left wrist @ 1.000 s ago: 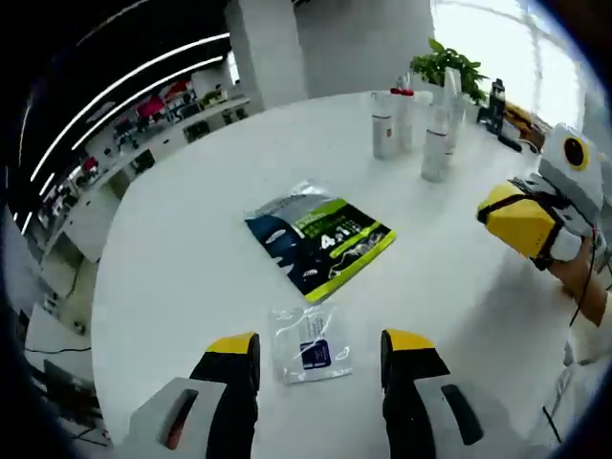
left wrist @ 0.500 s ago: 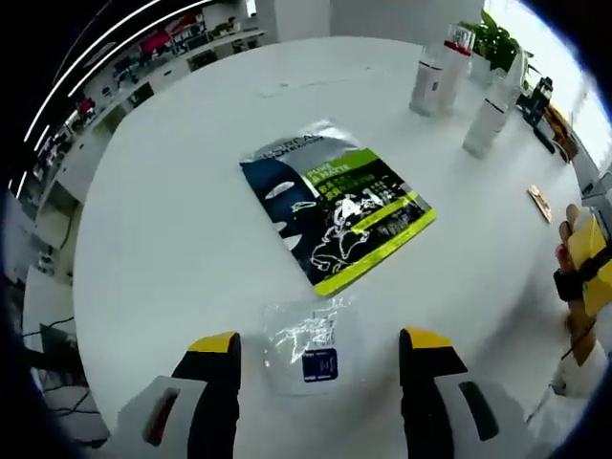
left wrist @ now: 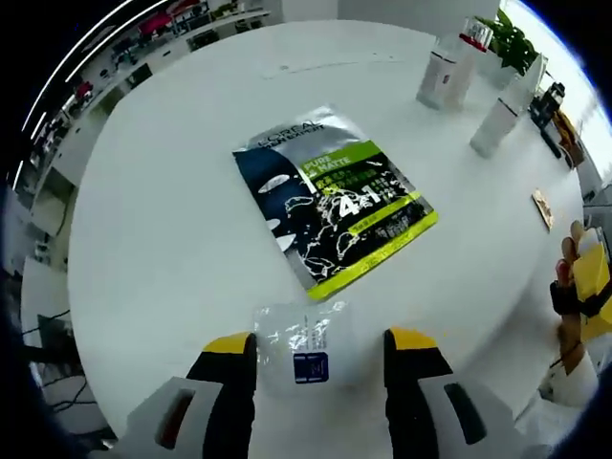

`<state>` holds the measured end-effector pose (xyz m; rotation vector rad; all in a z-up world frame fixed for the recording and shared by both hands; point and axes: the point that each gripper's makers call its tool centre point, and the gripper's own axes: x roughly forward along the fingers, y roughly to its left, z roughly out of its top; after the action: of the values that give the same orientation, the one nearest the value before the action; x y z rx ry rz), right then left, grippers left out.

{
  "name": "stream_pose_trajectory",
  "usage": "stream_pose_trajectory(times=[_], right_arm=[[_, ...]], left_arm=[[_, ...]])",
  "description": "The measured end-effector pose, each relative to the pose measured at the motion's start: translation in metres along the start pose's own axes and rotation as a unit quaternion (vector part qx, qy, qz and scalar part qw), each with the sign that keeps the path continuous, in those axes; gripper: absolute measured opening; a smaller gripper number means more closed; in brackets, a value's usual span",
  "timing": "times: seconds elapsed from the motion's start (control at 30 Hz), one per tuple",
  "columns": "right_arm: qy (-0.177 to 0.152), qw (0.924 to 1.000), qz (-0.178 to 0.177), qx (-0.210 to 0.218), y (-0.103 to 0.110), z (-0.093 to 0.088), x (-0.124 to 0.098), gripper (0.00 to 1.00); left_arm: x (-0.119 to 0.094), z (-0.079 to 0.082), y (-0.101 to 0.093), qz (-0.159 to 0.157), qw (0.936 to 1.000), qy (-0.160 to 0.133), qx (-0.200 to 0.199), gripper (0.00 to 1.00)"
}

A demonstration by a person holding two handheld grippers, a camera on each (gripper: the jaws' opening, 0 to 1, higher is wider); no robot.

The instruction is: Arrange the skincare products in the storage area until every visible bottle or jar stands upright without overlapping.

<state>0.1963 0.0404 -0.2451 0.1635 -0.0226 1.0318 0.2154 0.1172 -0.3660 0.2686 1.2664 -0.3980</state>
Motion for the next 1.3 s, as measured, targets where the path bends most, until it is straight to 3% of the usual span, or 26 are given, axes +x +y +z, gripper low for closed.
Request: stream_pose_trajectory(times=[0.07,0.1,0.23,0.37,0.53,0.6,0.7,0.77,0.83,0.9,0.93,0.97,1.0,1.07,1.1,1.13,1.17,1.2,1.27,1.3], right_arm=[[0.001,1.0000,0.001,-0.001,-0.001,0.000,0.001,0.00],[0.001,1.0000,0.001,-0.002,0.000,0.000,0.001,0.00],[0.003,1.0000,0.002,-0.007,-0.001,0.000,0.002,0.00],[0.003,1.0000,0.001,-0.007,-0.001,0.000,0.001,0.00],[0.003,1.0000,-0.001,-0.008,-0.005,0.001,0.002,0.00],[0.005,0.9999,-0.002,-0.010,-0.004,0.000,0.001,0.00],[0.006,0.9999,-0.003,-0.012,-0.004,0.000,0.001,0.00],[0.005,0.9999,-0.004,-0.013,-0.009,0.001,0.001,0.00],[0.005,0.9999,-0.005,-0.014,-0.007,0.001,0.001,0.00],[0.005,0.9998,-0.007,-0.017,-0.007,0.001,0.000,0.00],[0.007,0.9996,-0.010,-0.024,-0.008,0.000,0.001,0.00],[0.010,0.9995,-0.011,-0.029,-0.007,-0.001,0.001,0.00],[0.011,0.9994,-0.011,-0.032,-0.006,-0.002,0.001,0.00],[0.015,0.9985,-0.018,-0.050,-0.006,-0.003,0.001,0.00],[0.014,0.9980,-0.018,-0.060,-0.005,-0.002,0.001,0.00],[0.013,0.9980,-0.017,-0.059,-0.005,-0.002,0.001,0.01],[0.011,0.9980,-0.015,-0.060,-0.004,-0.001,0.001,0.01],[0.009,0.9981,-0.013,-0.059,0.001,-0.001,0.000,0.02],[0.010,0.9981,-0.013,-0.060,0.003,-0.001,0.000,0.02],[0.010,0.9980,-0.013,-0.060,0.001,-0.001,0.000,0.03]], left_arm=[[-0.001,-0.002,-0.001,-0.004,0.9999,0.002,0.013,0.40],[0.000,0.005,0.001,-0.014,0.9996,-0.003,0.024,0.40],[-0.001,0.010,0.007,-0.006,0.9994,-0.009,0.034,0.40],[-0.006,0.015,0.016,0.033,0.9955,-0.044,0.077,0.40],[-0.026,0.024,0.006,0.040,0.9818,-0.144,0.117,0.40],[-0.033,0.025,0.004,0.046,0.9752,-0.171,0.133,0.40],[-0.045,0.028,-0.002,0.069,0.9566,-0.231,0.163,0.40],[-0.055,0.029,-0.004,0.092,0.9407,-0.269,0.185,0.40],[-0.062,0.041,-0.003,0.103,0.9248,-0.308,0.198,0.40],[-0.067,0.042,-0.006,0.108,0.9156,-0.331,0.202,0.40],[-0.073,0.042,-0.011,0.118,0.9026,-0.351,0.219,0.40],[-0.076,0.043,-0.013,0.128,0.8948,-0.363,0.226,0.40],[-0.077,0.043,-0.013,0.132,0.8910,-0.368,0.231,0.40],[-0.083,0.045,-0.014,0.165,0.8724,-0.384,0.253,0.40],[-0.092,0.055,-0.009,0.207,0.8483,-0.404,0.272,0.40],[-0.094,0.055,-0.010,0.229,0.8335,-0.411,0.289,0.40],[-0.093,0.054,-0.010,0.241,0.8289,-0.409,0.296,0.40],[-0.093,0.050,-0.013,0.272,0.8184,-0.401,0.309,0.40],[-0.094,0.049,-0.020,0.298,0.7925,-0.414,0.334,0.40],[-0.093,0.049,-0.020,0.300,0.7910,-0.414,0.336,0.40]])
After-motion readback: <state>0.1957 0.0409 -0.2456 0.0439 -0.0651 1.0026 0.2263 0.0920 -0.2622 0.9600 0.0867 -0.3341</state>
